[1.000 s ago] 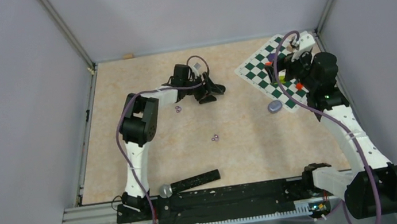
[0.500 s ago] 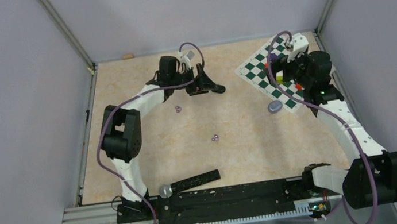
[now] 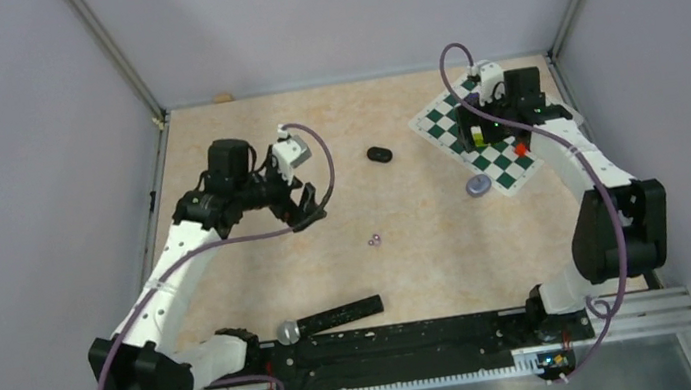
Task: Insert the wireless bluetooth earbuds into the charging case
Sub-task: Pick up the charging case at the center of the board.
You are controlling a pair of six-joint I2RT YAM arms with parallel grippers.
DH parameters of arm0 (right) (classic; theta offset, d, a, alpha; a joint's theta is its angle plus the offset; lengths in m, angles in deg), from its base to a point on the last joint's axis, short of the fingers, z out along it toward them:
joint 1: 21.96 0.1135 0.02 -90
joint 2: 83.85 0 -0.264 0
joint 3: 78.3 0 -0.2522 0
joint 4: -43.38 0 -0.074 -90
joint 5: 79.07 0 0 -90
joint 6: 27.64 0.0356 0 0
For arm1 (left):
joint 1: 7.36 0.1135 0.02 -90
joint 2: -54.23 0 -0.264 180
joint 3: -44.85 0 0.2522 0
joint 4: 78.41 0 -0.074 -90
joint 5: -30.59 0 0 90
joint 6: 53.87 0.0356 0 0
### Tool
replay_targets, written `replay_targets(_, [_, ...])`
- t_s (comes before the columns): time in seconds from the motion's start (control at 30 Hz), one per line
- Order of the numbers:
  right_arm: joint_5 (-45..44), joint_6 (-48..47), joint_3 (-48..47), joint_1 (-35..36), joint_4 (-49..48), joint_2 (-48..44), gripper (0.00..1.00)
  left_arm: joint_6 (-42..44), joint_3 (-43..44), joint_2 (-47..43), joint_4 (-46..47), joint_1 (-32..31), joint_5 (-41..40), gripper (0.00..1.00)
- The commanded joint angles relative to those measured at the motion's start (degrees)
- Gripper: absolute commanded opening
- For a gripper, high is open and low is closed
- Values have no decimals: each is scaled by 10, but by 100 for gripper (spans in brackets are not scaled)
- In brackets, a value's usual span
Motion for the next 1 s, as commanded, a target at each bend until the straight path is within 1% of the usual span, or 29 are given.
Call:
replay_targets(0.0, [-34, -22, -14, -6, 86, 56, 98, 45, -103, -14, 12, 0, 3, 99])
replay_targets(0.03, [-40, -30, -14, -7, 91, 62, 98, 40, -112, -11, 20, 0, 19, 99])
replay_targets(0.1, [-58, -39, -7, -6, 93, 69, 98, 67, -106, 4, -8, 0, 39, 99])
replay_targets(0.17, [-67, -44, -4, -6, 98, 77, 96, 61, -98, 22, -17, 0, 22, 99])
replay_targets(0.27, [-38, -73, -8, -7, 133, 96, 91, 55, -93, 40, -18, 0, 35, 99])
replay_targets(0.37, [-32, -96, 1, -7, 141, 116, 87, 55, -91, 56, -20, 0, 34, 99])
replay_targets(0.47, [-21, -117, 4, -5, 156, 135, 84, 55, -99, 64, -17, 0, 31, 99])
replay_targets(0.63, [-29, -147, 10, 16, 171, 149, 81, 50, -97, 75, -16, 0, 36, 99])
replay_targets(0.73, [-24, -156, 8, 33, 186, 155, 74, 51, -96, 78, -18, 0, 38, 99])
replay_targets(0.8, [-16, -162, 7, 45, 193, 161, 68, 52, -96, 78, -19, 0, 37, 99])
replay_targets(0.87, [-12, -170, 6, 59, 199, 171, 59, 52, -97, 77, -18, 0, 36, 99])
replay_targets(0.93, [-13, -176, 4, 76, 204, 181, 52, 51, -98, 76, -17, 0, 37, 99])
replay_targets(0.97, [-11, -182, 4, 86, 204, 183, 50, 52, -99, 75, -18, 0, 38, 99])
